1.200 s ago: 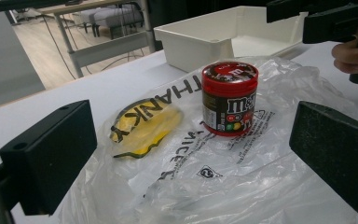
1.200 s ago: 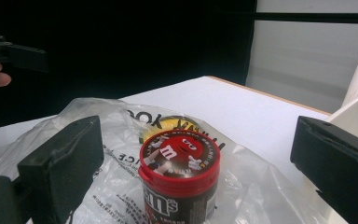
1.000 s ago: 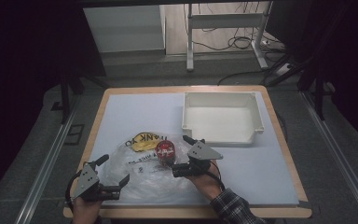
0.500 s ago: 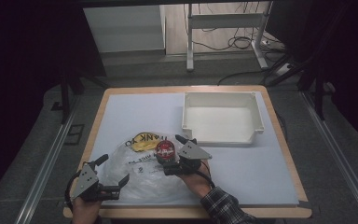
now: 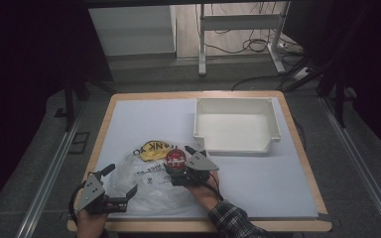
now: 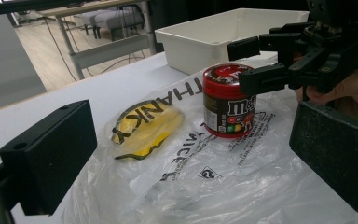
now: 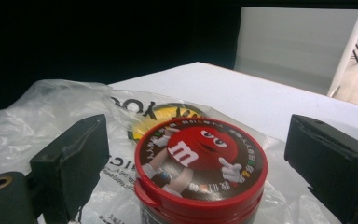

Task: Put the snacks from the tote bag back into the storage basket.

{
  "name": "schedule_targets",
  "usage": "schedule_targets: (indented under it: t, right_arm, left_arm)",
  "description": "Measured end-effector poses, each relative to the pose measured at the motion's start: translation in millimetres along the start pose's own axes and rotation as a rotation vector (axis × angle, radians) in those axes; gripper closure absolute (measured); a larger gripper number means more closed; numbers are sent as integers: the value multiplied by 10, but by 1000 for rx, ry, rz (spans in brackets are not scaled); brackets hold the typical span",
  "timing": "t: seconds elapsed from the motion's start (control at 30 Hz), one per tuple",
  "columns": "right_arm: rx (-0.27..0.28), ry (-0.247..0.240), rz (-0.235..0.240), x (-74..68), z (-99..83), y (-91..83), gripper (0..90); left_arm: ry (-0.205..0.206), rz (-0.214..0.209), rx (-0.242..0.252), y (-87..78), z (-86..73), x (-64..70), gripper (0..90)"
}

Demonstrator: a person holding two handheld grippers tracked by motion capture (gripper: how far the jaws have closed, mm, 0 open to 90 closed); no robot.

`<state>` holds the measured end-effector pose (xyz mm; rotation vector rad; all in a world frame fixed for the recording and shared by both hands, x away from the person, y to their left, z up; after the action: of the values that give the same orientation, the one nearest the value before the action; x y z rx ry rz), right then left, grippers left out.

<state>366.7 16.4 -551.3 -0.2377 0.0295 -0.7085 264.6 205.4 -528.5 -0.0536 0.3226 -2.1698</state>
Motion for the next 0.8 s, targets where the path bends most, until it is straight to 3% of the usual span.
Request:
schedule_targets:
  t: [0.53, 0.8]
  right_arm:
    - [-24, -23, -55, -17, -48, 59, 156]
    - [-67, -10, -65, -4, -73, 88, 180]
  left_arm:
    - [1, 0, 1, -2, 2, 2, 6]
    - [2, 0, 2, -3, 3, 1, 6]
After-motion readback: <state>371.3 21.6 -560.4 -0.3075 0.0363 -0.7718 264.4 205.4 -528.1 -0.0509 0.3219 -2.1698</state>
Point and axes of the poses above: each handheld gripper's, and its own axes: y roughly forward along the jaws, z roughly out of its top, x roughly to its right, the point moved 8 cm from there along y, roughly forward along the jaws, and after that the axes turned 1 degree about -x, right-handed, at the moved point
